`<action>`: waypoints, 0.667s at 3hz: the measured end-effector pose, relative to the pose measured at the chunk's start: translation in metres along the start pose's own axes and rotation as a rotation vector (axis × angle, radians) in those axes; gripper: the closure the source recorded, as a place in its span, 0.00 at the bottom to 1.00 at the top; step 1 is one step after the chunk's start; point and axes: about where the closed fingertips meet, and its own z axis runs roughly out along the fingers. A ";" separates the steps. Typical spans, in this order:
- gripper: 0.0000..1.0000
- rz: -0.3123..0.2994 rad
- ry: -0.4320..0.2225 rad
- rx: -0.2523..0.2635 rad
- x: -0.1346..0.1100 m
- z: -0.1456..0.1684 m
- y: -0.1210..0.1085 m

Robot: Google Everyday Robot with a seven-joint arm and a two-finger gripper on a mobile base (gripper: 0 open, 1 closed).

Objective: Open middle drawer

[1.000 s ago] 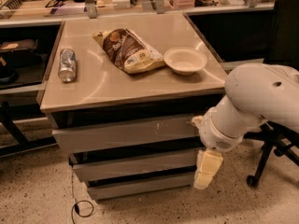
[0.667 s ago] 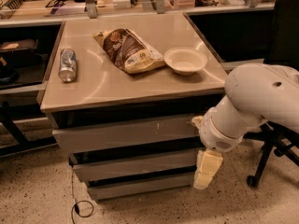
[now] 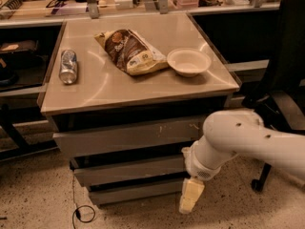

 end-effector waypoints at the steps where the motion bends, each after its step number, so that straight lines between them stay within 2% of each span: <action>1: 0.00 0.011 -0.026 -0.010 0.004 0.050 -0.008; 2: 0.00 0.011 -0.026 -0.010 0.004 0.050 -0.008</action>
Offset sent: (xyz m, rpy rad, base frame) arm 0.0053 0.0084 -0.0383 0.0180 0.0085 -0.0046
